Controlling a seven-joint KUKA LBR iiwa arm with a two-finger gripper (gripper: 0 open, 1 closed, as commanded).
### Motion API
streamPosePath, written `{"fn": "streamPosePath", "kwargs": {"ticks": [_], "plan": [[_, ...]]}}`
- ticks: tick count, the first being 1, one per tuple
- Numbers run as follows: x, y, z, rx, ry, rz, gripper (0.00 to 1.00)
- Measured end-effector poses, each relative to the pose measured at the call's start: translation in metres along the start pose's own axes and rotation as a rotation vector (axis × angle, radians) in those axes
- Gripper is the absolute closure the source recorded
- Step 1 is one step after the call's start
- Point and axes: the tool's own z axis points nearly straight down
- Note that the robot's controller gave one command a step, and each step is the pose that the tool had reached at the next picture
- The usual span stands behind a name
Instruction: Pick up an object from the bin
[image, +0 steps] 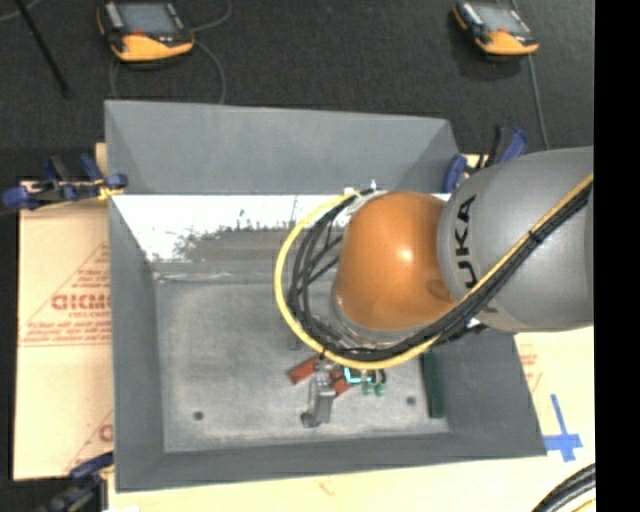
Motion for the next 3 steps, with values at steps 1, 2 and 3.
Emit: {"fn": "streamPosePath", "kwargs": {"ticks": [1,2,3], "plan": [[-0.079,-0.071,0.109,0.004,-0.006,-0.479,0.00],[-0.083,-0.116,0.107,0.004,-0.013,-0.441,0.00],[-0.085,-0.116,0.105,0.001,-0.013,-0.435,0.00]]}}
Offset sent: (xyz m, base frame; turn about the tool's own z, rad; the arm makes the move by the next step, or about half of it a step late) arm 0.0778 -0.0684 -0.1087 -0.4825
